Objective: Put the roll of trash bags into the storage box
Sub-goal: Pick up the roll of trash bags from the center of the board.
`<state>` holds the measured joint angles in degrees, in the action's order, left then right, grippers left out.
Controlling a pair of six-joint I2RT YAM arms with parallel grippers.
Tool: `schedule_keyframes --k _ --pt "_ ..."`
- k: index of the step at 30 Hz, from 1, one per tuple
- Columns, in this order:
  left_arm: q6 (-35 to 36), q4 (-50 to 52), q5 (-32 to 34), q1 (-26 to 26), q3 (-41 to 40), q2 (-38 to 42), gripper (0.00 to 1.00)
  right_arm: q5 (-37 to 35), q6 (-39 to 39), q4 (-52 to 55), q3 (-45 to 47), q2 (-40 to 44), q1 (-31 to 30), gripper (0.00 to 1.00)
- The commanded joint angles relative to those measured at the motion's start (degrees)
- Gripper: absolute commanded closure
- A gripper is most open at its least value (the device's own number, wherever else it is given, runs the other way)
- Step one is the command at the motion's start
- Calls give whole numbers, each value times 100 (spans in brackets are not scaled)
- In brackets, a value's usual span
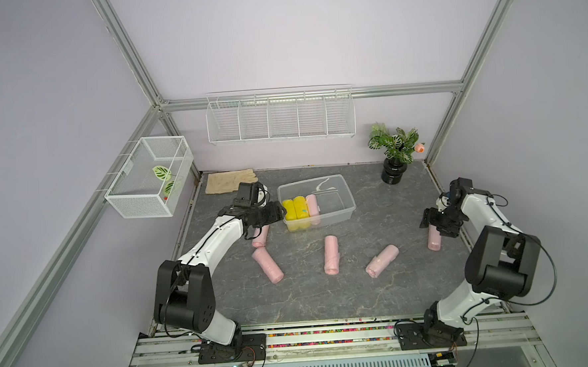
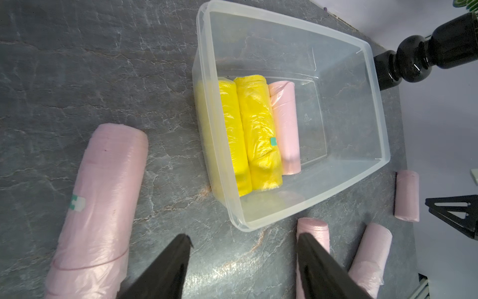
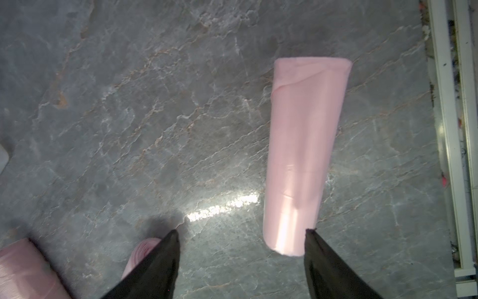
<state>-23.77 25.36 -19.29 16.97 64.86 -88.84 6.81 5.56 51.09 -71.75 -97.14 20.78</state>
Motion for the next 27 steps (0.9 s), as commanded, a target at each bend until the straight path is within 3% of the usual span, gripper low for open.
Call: schedule_keyframes --k 1,9,27 --pt "-58 -111 -101 -23 -79 -57 30 -256 -228 -82 -15 -213 56 23" --pt "-92 -154 -136 -21 -149 -20 30 -674 -492 18 -132 -507 216 24" --pt "-104 -128 -121 -20 -149 20 30 -760 -449 -82 -42 -696 190 27"
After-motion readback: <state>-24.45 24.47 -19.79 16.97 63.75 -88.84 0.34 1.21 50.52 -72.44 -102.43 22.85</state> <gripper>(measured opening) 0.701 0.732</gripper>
